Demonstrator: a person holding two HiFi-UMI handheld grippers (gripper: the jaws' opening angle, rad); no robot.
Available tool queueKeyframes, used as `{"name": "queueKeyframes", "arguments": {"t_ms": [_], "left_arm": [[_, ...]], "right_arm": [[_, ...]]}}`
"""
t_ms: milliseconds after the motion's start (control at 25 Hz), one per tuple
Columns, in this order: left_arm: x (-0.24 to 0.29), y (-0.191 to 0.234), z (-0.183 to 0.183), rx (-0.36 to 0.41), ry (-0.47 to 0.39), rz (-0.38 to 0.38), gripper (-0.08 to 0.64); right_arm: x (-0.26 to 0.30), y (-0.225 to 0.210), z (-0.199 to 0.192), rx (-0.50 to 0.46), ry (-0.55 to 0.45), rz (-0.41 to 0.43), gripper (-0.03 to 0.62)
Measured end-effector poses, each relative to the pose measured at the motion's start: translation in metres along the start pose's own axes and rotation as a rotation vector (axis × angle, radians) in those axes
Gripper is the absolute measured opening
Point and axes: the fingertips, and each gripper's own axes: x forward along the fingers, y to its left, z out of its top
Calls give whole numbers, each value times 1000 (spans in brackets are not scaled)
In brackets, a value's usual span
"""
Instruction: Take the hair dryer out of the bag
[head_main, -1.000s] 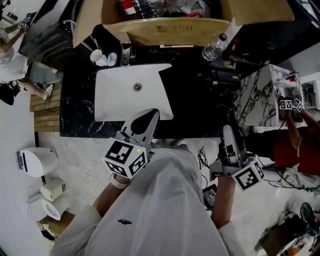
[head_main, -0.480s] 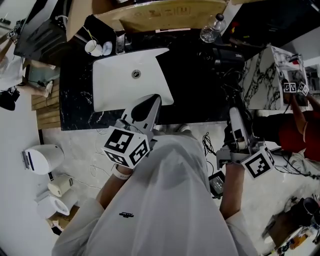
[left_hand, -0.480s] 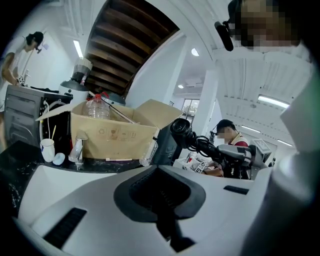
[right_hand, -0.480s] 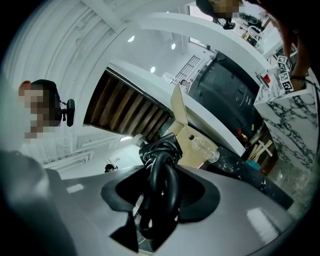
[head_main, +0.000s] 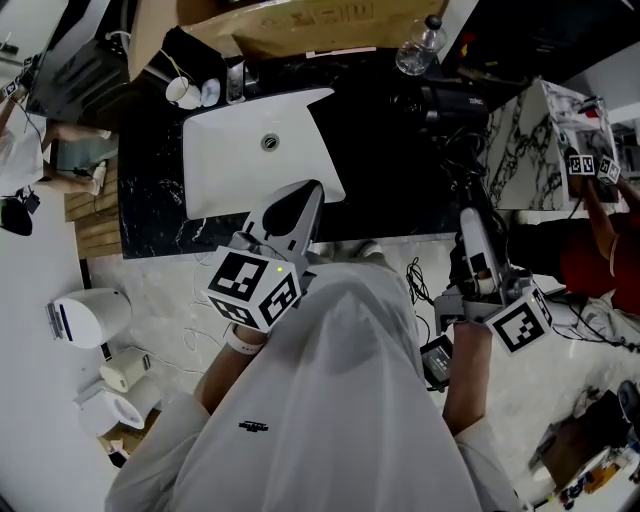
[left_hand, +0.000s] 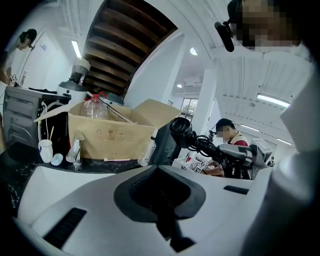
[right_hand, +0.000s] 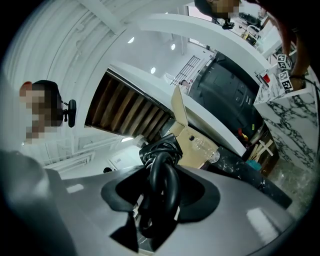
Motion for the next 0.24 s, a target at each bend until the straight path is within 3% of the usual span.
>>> {"name": "queueKeyframes", "arguments": {"t_ms": [240], "left_arm": [[0, -3, -2, 3, 2, -3, 8]], "right_arm": [[-3, 0, 0, -14, 0, 0, 195]]}}
